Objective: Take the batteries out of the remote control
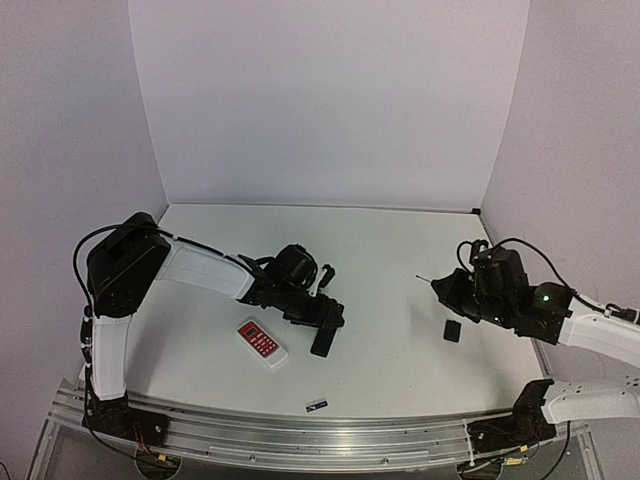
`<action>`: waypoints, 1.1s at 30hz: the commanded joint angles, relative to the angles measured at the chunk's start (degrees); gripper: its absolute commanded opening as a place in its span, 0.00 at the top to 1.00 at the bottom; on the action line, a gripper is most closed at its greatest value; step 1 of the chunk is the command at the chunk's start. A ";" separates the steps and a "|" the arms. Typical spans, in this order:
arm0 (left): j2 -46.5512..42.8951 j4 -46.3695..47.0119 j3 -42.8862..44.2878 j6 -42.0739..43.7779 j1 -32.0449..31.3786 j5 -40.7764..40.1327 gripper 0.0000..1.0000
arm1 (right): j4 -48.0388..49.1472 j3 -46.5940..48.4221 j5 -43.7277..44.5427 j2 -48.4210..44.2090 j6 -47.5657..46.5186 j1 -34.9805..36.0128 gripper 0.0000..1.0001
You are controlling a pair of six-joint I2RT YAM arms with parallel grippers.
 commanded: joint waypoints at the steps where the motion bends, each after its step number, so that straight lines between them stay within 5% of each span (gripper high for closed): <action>1: 3.20 -3.24 -2.34 -3.82 -1.30 4.68 0.33 | -3.67 0.01 5.35 -2.33 -0.99 -0.04 1.00; 14: 7.41 -4.08 7.64 -2.28 -2.67 3.01 0.30 | -4.19 0.96 4.30 0.13 -7.57 -0.04 1.00; 20: 0.31 -9.89 12.75 1.01 -2.60 -7.51 0.09 | -4.09 4.53 3.30 7.09 -11.84 -0.04 1.00; 22: -4.39 -10.08 11.38 1.19 -2.61 -11.23 0.01 | -3.82 4.91 4.05 8.87 -13.03 -0.04 1.00; 33: -29.28 -14.00 -8.43 -5.53 -2.61 -25.77 0.00 | 8.81 0.64 3.43 15.69 -18.21 -0.04 1.00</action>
